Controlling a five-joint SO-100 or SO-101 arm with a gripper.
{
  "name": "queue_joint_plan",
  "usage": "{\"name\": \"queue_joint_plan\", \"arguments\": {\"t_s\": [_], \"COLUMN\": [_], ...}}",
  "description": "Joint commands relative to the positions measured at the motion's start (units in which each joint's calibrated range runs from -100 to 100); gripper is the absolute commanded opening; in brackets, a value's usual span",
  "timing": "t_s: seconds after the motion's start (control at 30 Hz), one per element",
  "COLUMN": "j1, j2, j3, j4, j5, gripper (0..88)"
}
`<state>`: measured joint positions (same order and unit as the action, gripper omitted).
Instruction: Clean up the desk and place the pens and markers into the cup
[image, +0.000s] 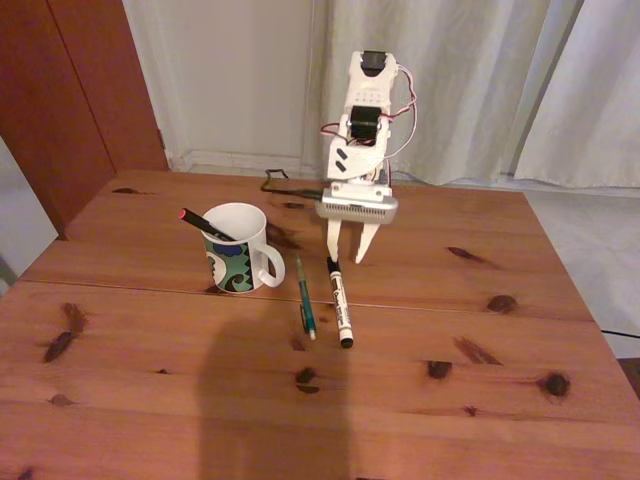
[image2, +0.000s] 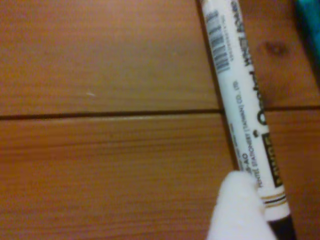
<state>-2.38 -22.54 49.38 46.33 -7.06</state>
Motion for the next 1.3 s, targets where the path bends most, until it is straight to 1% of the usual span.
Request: {"name": "queue_joint_plan", "arguments": {"t_s": [0.0, 0.5, 1.03, 1.27], "j1": [-1.44, -1.6, -1.28, -1.03], "j2": [2.81, 10.09, 10.59, 10.75], "j3": [-5.65, -7.27, -7.45, -4.66], "j4": [-0.95, -0.95, -1.21, -9.04], "j5": [0.14, 0.14, 0.14, 0.04], "gripper": [13.7, 13.1, 13.4, 13.1]}}
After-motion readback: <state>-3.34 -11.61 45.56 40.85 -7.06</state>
